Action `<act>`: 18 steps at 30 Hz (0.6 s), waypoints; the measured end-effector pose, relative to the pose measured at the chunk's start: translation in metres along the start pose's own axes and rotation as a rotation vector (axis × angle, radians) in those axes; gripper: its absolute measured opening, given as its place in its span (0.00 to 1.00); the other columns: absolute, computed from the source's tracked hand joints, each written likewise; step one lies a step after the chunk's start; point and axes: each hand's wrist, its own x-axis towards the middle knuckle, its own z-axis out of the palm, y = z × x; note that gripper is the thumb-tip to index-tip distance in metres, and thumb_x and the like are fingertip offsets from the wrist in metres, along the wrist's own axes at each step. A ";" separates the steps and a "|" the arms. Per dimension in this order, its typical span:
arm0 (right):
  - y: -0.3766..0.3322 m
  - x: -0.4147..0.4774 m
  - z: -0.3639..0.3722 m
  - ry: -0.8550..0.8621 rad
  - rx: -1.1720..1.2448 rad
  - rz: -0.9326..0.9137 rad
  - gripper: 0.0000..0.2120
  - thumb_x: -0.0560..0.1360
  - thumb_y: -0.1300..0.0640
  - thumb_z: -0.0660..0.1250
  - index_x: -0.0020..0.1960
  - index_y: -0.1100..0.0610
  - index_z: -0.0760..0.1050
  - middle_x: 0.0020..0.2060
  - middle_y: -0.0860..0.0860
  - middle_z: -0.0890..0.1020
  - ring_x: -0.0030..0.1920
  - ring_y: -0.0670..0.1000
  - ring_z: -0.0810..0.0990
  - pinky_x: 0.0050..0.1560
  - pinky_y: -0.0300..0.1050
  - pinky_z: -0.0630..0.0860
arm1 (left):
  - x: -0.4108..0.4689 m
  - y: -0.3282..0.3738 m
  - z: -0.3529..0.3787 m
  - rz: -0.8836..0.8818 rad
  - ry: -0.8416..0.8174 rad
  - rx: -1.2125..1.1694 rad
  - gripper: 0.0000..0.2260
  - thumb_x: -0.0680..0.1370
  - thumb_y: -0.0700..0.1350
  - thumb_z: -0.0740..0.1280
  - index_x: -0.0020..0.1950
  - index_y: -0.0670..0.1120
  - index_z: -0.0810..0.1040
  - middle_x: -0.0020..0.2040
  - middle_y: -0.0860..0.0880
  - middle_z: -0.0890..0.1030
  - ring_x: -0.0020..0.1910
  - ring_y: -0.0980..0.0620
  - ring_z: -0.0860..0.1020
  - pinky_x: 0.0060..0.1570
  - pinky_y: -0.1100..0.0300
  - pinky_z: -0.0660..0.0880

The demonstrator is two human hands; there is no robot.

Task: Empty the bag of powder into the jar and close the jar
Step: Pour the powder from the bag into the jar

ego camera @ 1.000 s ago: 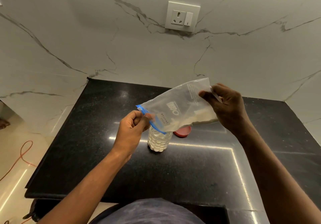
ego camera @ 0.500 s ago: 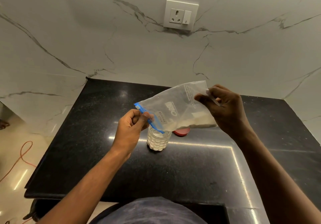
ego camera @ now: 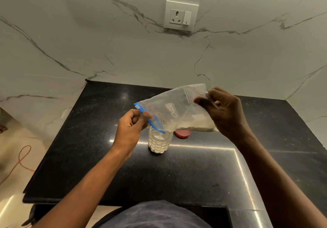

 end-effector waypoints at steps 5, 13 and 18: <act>-0.002 -0.001 0.001 -0.015 -0.004 -0.028 0.10 0.77 0.47 0.72 0.39 0.47 0.76 0.37 0.51 0.77 0.37 0.53 0.76 0.35 0.49 0.74 | 0.001 -0.001 0.001 -0.018 0.013 -0.018 0.05 0.83 0.45 0.70 0.58 0.46 0.82 0.51 0.49 0.90 0.54 0.52 0.89 0.51 0.63 0.84; -0.003 0.008 -0.004 -0.079 0.004 -0.016 0.12 0.78 0.49 0.72 0.42 0.56 0.79 0.39 0.52 0.78 0.39 0.54 0.78 0.38 0.48 0.76 | 0.003 -0.001 0.002 -0.017 0.026 -0.024 0.07 0.81 0.48 0.71 0.57 0.48 0.82 0.50 0.50 0.90 0.53 0.53 0.89 0.51 0.63 0.85; -0.003 0.009 -0.002 -0.081 0.022 -0.010 0.10 0.78 0.52 0.73 0.42 0.56 0.79 0.38 0.54 0.78 0.39 0.56 0.77 0.37 0.46 0.74 | 0.003 0.000 0.000 -0.020 0.023 -0.044 0.12 0.78 0.52 0.71 0.57 0.48 0.83 0.51 0.49 0.90 0.54 0.52 0.89 0.51 0.62 0.84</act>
